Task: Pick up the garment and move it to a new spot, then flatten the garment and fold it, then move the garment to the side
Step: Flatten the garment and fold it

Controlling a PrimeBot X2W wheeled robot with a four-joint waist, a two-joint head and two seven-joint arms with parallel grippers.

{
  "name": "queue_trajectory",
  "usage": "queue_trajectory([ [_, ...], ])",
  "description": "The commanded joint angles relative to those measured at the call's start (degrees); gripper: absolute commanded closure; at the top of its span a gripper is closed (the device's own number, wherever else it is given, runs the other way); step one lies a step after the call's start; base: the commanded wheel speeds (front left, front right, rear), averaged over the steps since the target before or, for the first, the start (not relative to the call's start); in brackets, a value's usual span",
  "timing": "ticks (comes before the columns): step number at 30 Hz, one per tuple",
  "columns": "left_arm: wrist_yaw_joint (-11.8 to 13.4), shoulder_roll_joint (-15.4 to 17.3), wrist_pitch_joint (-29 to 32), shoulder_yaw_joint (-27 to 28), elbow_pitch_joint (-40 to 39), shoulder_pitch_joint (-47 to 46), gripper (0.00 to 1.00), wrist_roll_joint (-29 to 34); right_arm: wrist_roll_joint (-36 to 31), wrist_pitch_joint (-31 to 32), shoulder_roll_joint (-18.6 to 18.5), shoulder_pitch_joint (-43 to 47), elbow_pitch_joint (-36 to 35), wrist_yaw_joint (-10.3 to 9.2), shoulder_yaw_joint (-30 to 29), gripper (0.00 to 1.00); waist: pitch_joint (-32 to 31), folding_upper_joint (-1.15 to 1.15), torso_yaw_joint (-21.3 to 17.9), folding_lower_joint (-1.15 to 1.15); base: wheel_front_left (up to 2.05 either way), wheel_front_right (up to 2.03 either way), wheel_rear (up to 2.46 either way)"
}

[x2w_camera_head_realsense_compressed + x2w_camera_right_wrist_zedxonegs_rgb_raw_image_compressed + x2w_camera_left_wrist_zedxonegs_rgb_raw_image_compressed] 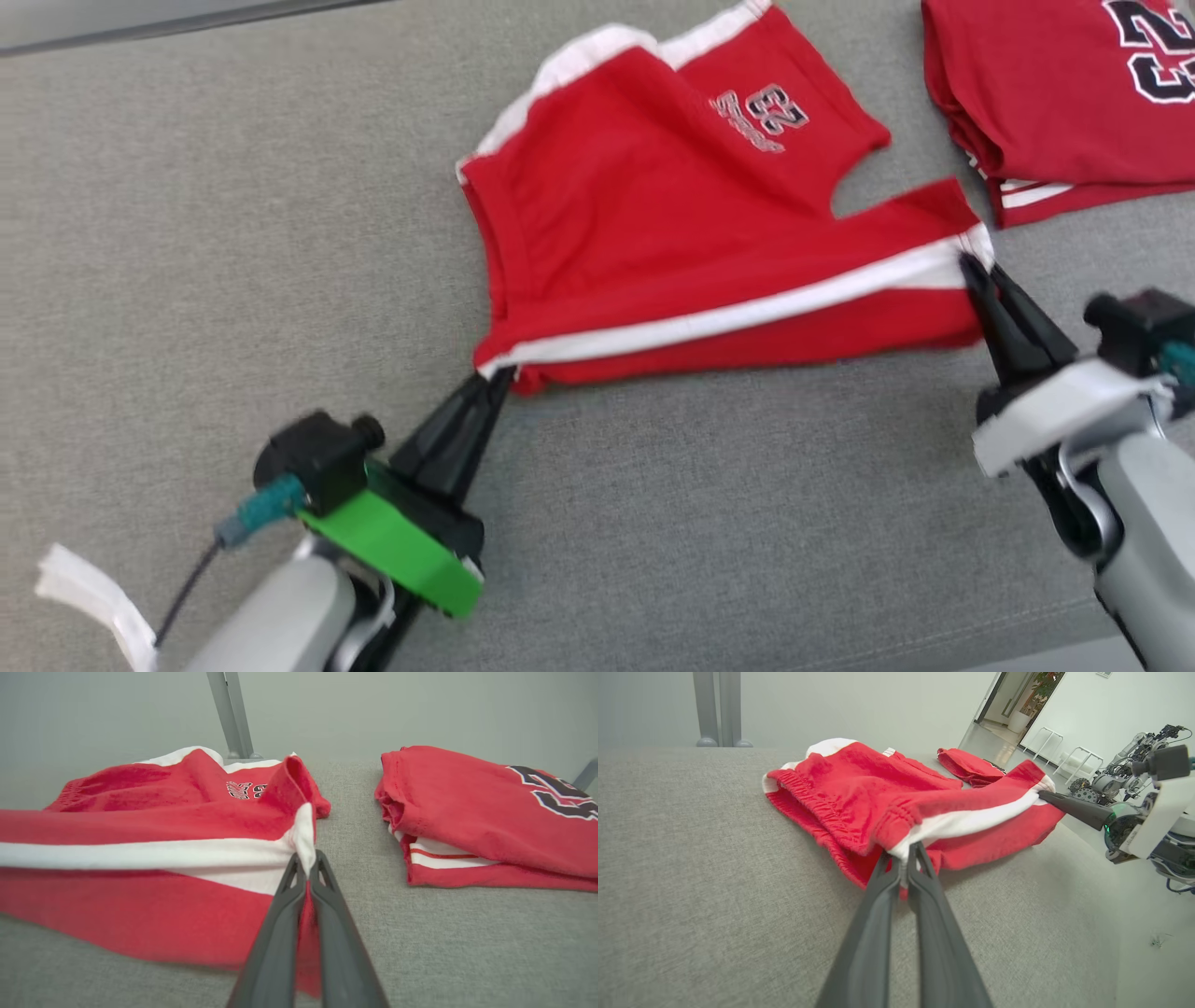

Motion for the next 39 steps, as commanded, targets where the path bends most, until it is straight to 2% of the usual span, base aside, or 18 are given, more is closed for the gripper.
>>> queue_trajectory([
  [1,-0.1,-0.3,-0.2,0.6,-1.0,2.6,1.00,1.4,-1.1,-0.1,0.1,3.2,-1.6,-0.12,-1.8,1.00,-2.3,0.00,1.6,0.00,0.00,0.00,0.00],
  [4,-0.1,-0.8,-0.2,1.0,-3.4,7.5,1.00,2.7,-3.2,-0.1,1.0,9.4,-6.3,-0.12,-5.5,1.00,-4.2,0.00,1.9,0.00,0.00,0.00,0.00],
  [10,-0.1,1.8,-0.2,-2.0,-7.6,14.8,1.00,2.4,-5.8,-0.2,1.9,21.4,-16.4,-0.12,-11.8,1.00,-7.3,0.00,2.4,0.00,0.00,0.00,0.00],
  [13,-0.1,2.7,-0.1,-2.7,-9.3,15.8,1.00,1.0,-6.4,-0.1,1.5,24.8,-19.3,-0.12,-13.4,1.00,-7.8,0.00,2.7,0.00,0.00,0.00,0.00],
  [17,-0.1,2.0,1.9,-3.4,-11.1,13.2,1.00,-2.4,-6.6,2.6,1.6,23.9,-21.0,-0.12,-14.8,1.00,-7.6,0.00,3.0,0.00,0.00,0.00,0.00],
  [21,-0.1,0.7,6.0,-3.8,-9.4,7.6,1.00,-3.1,-7.1,6.6,1.5,18.1,-18.6,-0.12,-15.0,1.00,-6.3,0.00,3.6,0.00,0.00,0.00,0.00],
  [28,-0.1,-4.2,12.0,-2.7,-0.8,-4.0,1.00,-6.0,-6.0,11.9,2.3,4.2,-8.1,-0.12,-13.3,1.00,-2.5,0.00,5.0,0.00,0.00,0.00,0.00],
  [32,-0.1,-6.6,11.8,-1.9,4.3,-9.1,1.00,-7.6,-5.0,11.8,2.6,-2.4,-1.0,-0.12,-11.0,1.00,-1.0,0.00,5.8,0.00,0.00,0.00,0.00],
  [39,-0.1,-8.2,12.8,-2.7,11.6,-15.6,1.00,-10.2,-3.5,9.1,2.8,-11.0,8.4,-0.12,-6.4,1.00,1.7,0.00,6.4,0.00,0.00,0.00,0.00],
])
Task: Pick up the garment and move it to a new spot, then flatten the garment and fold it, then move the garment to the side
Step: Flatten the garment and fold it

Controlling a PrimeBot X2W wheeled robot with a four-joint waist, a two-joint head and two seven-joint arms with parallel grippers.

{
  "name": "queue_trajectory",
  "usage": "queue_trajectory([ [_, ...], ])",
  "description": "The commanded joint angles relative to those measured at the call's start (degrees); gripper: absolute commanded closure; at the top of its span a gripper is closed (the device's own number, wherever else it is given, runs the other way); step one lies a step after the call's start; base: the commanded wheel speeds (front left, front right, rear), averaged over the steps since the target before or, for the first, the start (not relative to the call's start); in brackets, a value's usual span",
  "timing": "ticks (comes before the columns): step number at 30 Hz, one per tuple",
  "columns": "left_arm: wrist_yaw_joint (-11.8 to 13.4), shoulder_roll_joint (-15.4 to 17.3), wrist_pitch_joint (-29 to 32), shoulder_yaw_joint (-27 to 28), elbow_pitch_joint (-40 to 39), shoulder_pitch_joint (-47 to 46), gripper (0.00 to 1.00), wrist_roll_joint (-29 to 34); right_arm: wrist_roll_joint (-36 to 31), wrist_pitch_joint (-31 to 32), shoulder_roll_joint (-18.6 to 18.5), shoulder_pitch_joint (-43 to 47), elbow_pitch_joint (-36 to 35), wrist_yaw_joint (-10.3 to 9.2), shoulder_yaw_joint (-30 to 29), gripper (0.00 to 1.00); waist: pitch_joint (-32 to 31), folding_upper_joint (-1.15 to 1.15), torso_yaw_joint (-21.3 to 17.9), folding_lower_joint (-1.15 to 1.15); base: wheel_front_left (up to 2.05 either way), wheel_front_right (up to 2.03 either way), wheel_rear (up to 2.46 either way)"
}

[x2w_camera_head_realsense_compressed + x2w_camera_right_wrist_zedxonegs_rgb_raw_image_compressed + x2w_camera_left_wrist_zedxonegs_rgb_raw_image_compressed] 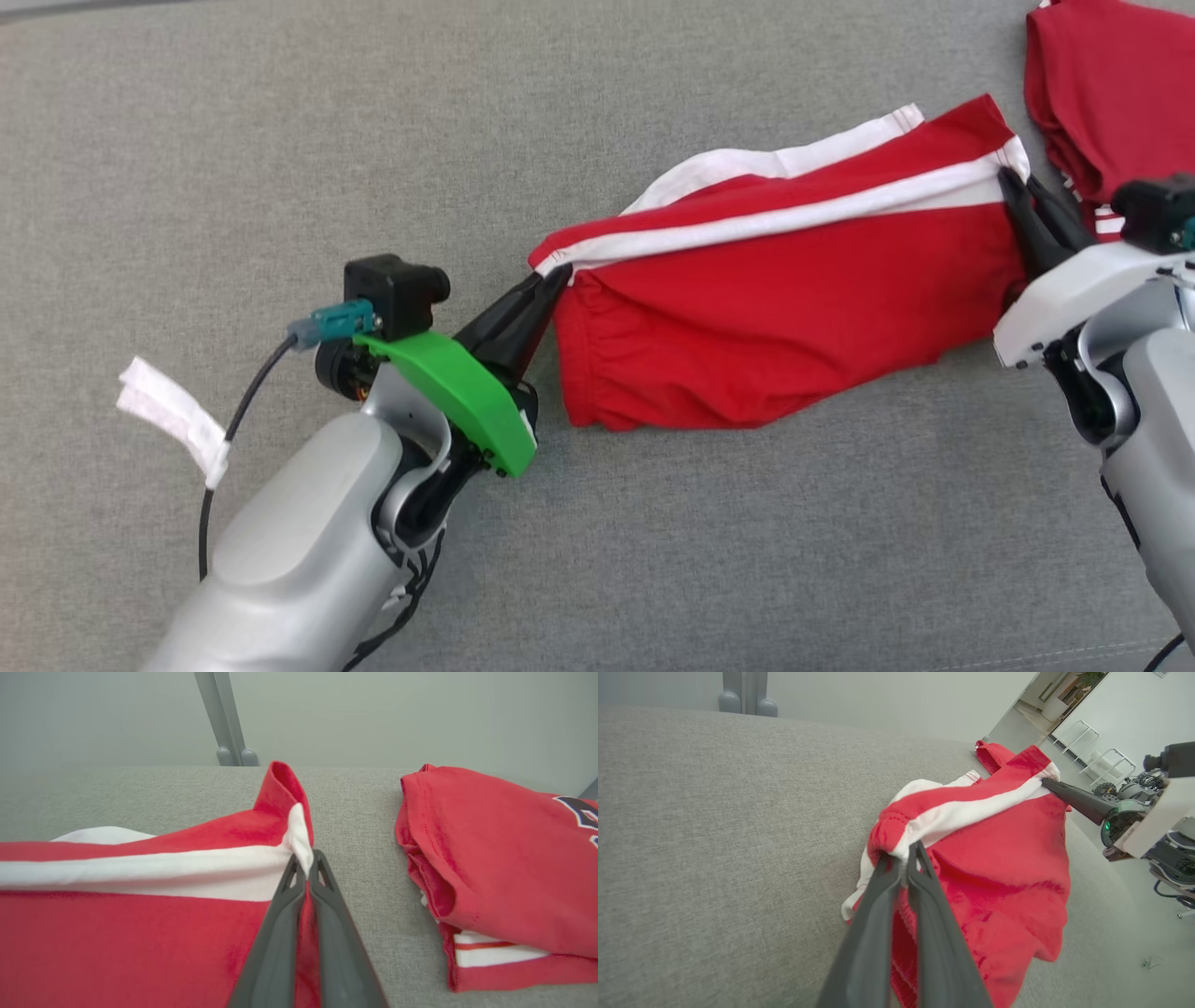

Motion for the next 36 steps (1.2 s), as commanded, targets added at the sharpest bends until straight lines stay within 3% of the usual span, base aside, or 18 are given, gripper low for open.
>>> queue_trajectory([
  [1,-0.1,-0.4,0.5,0.1,1.6,-1.7,1.00,-0.6,0.5,-0.7,-0.1,-1.9,1.6,-0.12,1.0,1.00,1.5,0.00,0.5,0.00,0.00,0.00,0.00],
  [5,-0.1,-1.2,0.7,-0.6,4.4,-4.2,1.00,-0.9,1.7,-1.7,-0.1,-6.2,6.3,-0.12,3.7,1.00,3.4,0.00,0.8,0.00,0.00,0.00,0.00],
  [6,-0.1,-1.4,0.7,-1.1,4.6,-4.5,1.00,-1.2,2.0,-2.1,-0.2,-7.0,7.3,-0.11,4.3,0.95,3.7,0.00,0.9,0.00,0.00,0.00,0.00],
  [7,-0.1,-1.5,0.3,-1.5,5.0,-4.9,1.00,-1.2,2.4,-2.7,-0.1,-7.8,8.3,-0.12,5.0,0.76,4.1,0.00,1.1,0.00,0.00,0.00,0.00],
  [8,-0.1,-1.6,0.1,-1.9,5.2,-5.2,1.00,-1.3,2.6,-3.2,-0.2,-8.3,9.1,-0.12,5.5,0.66,4.3,0.00,1.2,0.00,0.00,0.00,0.00],
  [9,-0.1,-1.6,-0.1,-2.3,5.7,-5.4,0.78,-1.6,2.7,-3.8,-0.4,-8.8,10.0,-0.11,6.2,0.05,4.5,0.00,1.4,0.00,0.00,0.00,0.00],
  [10,-0.1,-1.7,-0.3,-2.6,6.1,-5.6,0.56,-1.7,3.1,-4.5,-0.3,-9.2,10.8,-0.11,6.9,0.00,4.5,0.00,1.5,0.00,0.00,0.00,0.00],
  [11,-0.1,-1.7,-0.7,-2.7,6.3,-5.7,0.22,-1.8,3.4,-5.0,-0.3,-9.3,11.3,-0.11,7.3,0.00,4.5,0.00,1.5,0.00,0.00,0.00,0.00],
  [12,-0.1,-1.8,-1.2,-2.9,6.6,-5.6,0.00,-1.8,3.6,-5.8,-0.6,-9.3,11.9,-0.11,7.8,0.00,4.3,0.00,1.6,0.00,0.00,0.00,0.00],
  [15,0.1,-1.5,-3.5,-2.8,7.1,-4.4,0.00,-0.7,4.1,-7.7,-1.2,-8.5,12.7,-0.12,8.2,0.00,3.1,0.00,1.5,0.00,0.00,0.00,0.00],
  [19,2.4,0.1,-7.9,-2.8,6.0,-1.2,0.00,1.5,4.5,-9.2,-1.6,-5.9,11.3,-0.12,8.4,0.00,0.4,0.00,0.8,0.00,0.00,0.00,0.00],
  [26,11.5,2.8,-12.6,-0.2,0.5,8.8,0.00,7.5,3.7,-9.6,-1.8,2.6,4.8,-0.11,6.4,0.00,-6.3,0.00,-0.4,0.00,0.00,0.00,0.00],
  [30,15.5,1.7,-13.0,5.1,-5.8,17.0,0.00,11.9,2.7,-9.6,-1.1,8.8,1.1,-0.11,4.0,0.00,-10.1,0.00,-0.2,0.00,0.00,0.00,0.00],
  [36,18.7,-1.9,-12.9,13.7,-15.6,29.2,0.00,22.7,3.3,-9.6,-0.1,16.3,-1.5,-0.11,0.5,0.00,-12.8,0.00,2.2,0.00,0.00,0.00,0.00],
])
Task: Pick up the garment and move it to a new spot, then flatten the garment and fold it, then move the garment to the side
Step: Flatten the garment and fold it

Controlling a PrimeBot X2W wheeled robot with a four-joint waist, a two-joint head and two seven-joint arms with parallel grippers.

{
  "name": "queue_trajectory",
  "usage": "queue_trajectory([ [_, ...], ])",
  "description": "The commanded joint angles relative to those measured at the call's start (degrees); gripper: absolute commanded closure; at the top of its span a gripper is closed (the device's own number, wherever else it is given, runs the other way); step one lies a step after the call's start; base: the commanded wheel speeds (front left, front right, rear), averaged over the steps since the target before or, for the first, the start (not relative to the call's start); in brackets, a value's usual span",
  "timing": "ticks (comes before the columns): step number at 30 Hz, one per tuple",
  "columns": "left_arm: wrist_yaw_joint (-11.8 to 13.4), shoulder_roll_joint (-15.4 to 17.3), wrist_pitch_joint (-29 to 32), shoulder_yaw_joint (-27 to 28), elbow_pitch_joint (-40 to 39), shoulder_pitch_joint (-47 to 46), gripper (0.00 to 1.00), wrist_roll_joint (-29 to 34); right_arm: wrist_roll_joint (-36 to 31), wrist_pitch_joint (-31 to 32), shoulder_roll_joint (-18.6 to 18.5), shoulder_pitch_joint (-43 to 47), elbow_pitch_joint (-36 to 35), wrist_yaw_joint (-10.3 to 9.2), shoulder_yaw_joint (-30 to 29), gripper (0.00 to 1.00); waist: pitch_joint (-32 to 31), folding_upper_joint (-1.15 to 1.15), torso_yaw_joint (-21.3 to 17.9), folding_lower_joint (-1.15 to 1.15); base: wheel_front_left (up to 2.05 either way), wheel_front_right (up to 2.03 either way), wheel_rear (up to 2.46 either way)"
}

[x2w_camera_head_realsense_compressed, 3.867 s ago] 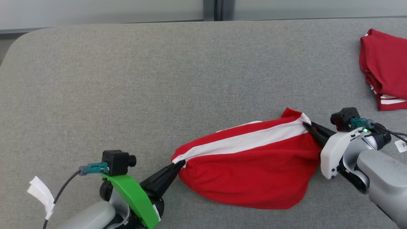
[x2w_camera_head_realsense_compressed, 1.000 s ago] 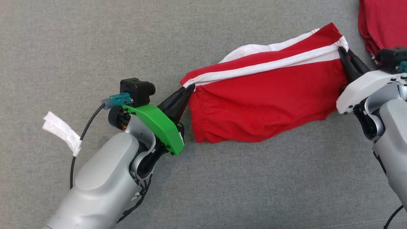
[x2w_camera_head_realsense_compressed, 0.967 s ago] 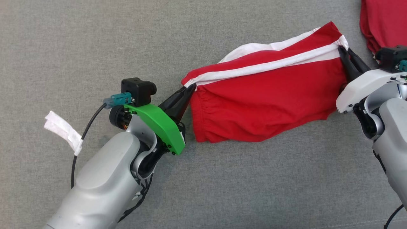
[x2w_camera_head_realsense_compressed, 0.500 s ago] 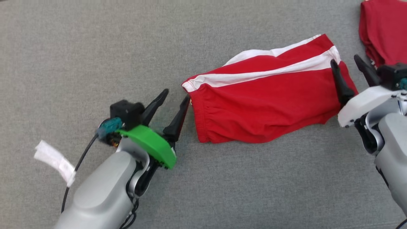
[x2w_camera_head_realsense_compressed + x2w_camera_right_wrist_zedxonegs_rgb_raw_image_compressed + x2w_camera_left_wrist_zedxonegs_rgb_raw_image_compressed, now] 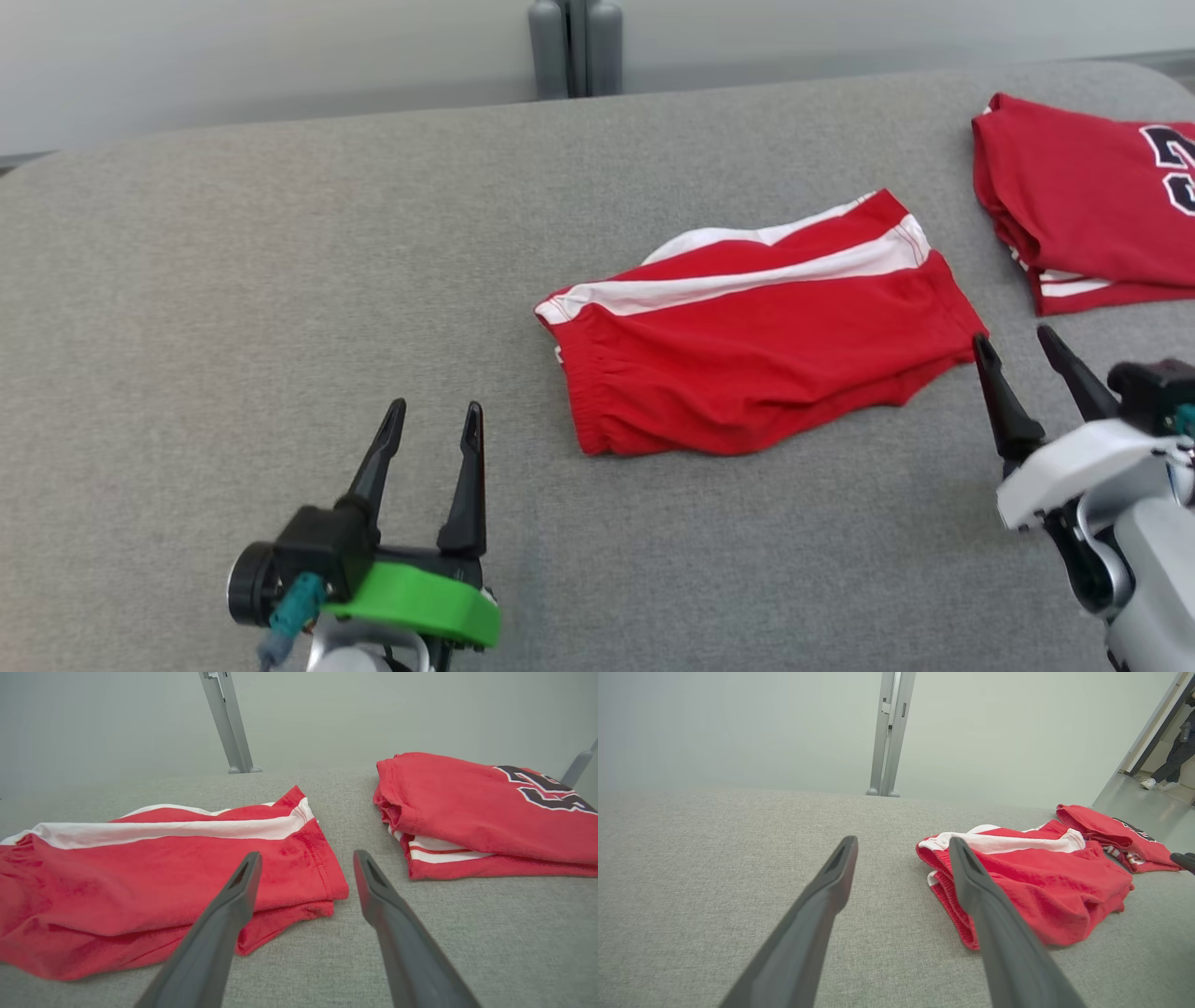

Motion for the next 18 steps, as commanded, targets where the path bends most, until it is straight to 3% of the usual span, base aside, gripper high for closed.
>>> queue_trajectory([
  [1,0.5,-0.8,-0.1,1.1,-1.3,2.0,0.00,2.5,0.4,-0.1,0.2,1.5,-0.2,-0.10,-0.7,0.00,-2.3,0.00,2.4,0.00,0.00,0.00,0.00],
  [5,0.6,-3.8,-0.2,3.5,-4.7,6.9,0.00,9.0,0.8,0.6,0.6,3.5,1.0,-0.10,-3.7,0.00,-2.7,0.00,5.7,0.00,0.00,0.00,0.00],
  [11,-1.9,-6.6,-0.2,4.2,-5.0,10.1,0.00,14.4,0.3,5.0,1.0,0.3,4.2,-0.10,-8.4,0.00,-2.4,0.00,10.9,0.00,0.00,0.00,0.00],
  [18,-4.7,-8.4,-0.2,4.3,-4.7,9.4,0.00,17.7,-1.5,11.4,-2.3,-7.1,12.4,-0.10,-11.5,0.00,1.0,0.00,15.7,0.00,0.00,0.00,0.00],
])
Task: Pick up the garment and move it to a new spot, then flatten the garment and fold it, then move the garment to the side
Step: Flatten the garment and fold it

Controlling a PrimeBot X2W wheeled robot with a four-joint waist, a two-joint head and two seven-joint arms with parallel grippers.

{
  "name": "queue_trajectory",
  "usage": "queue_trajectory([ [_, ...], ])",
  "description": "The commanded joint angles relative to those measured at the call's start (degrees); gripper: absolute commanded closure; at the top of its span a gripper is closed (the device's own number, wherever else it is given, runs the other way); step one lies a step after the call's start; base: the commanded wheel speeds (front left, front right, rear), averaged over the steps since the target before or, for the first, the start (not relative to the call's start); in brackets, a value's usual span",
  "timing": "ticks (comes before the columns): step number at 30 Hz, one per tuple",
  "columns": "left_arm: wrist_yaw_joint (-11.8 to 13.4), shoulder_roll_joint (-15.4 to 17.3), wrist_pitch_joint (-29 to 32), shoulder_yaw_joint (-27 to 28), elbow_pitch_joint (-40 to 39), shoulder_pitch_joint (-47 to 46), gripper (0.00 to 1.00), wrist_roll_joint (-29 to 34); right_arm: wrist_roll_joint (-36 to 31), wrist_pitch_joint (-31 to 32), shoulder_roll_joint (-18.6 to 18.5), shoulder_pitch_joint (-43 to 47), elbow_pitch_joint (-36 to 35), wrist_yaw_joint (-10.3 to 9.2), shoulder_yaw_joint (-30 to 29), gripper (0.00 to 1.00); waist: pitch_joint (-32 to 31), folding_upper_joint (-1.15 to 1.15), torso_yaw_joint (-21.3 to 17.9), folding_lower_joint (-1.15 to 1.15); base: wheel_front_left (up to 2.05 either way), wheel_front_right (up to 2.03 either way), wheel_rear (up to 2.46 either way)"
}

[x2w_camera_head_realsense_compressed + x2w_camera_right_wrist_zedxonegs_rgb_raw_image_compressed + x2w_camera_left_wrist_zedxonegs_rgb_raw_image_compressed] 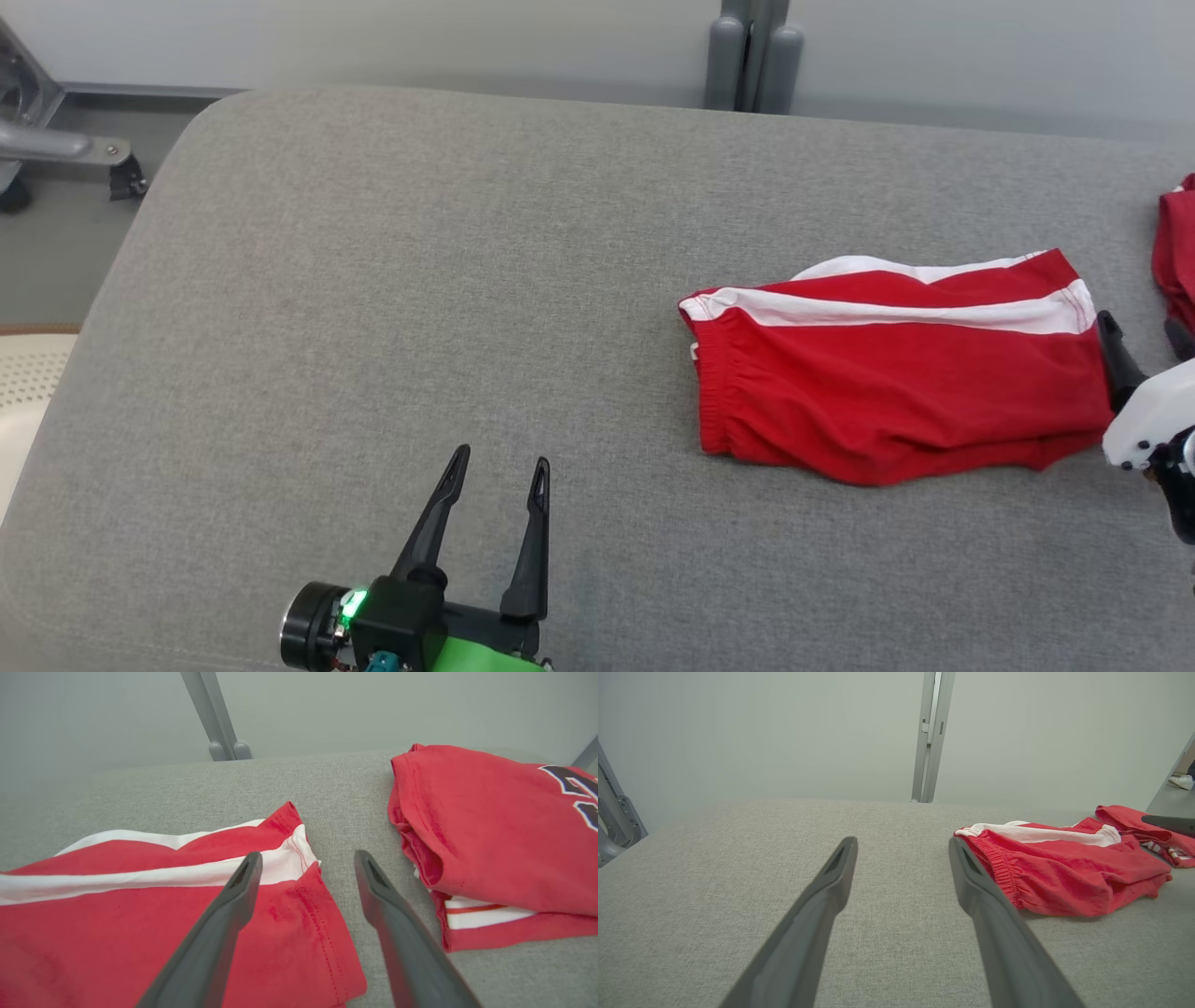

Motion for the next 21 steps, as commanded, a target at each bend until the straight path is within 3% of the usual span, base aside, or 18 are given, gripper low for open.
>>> queue_trajectory([
  [1,-0.5,-0.4,-0.2,0.2,0.0,-0.6,0.00,0.8,-0.6,1.2,-1.1,-1.6,2.0,-0.10,-0.6,0.00,3.2,0.00,3.8,0.00,0.00,0.00,0.00],
  [7,-1.9,-1.4,-0.2,0.3,0.0,-1.9,0.00,1.4,-0.3,6.6,-2.9,-6.2,10.9,-0.10,-2.9,0.00,6.1,0.00,5.8,0.00,0.00,0.00,0.00],
  [16,-2.5,-1.8,-0.2,0.7,0.1,-2.7,0.00,1.9,2.2,10.5,0.0,-6.9,15.1,-0.05,0.6,0.00,8.0,0.00,5.1,0.00,0.00,0.00,0.00],
  [17,-2.6,-1.8,-0.2,0.7,0.2,-2.9,0.00,2.0,2.7,11.0,0.4,-6.6,15.2,-0.06,1.3,0.41,8.1,0.00,4.8,0.00,0.00,0.00,0.00],
  [18,-2.6,-1.9,-0.2,0.6,0.2,-2.9,0.00,2.2,3.1,11.5,0.6,-6.3,15.3,-0.06,1.9,0.67,8.1,0.00,4.6,0.00,0.00,0.00,0.00],
  [20,-2.7,-1.9,-0.2,0.6,0.2,-3.1,0.00,2.4,4.0,11.8,0.8,-5.6,14.9,-0.06,3.2,1.00,8.1,0.00,4.1,0.00,0.00,0.00,0.00],
  [21,-2.8,-1.9,-0.2,0.6,0.4,-3.1,0.00,2.4,4.4,11.7,0.6,-5.3,14.6,-0.06,3.9,1.00,7.9,0.00,3.7,0.00,0.00,0.00,0.00],
])
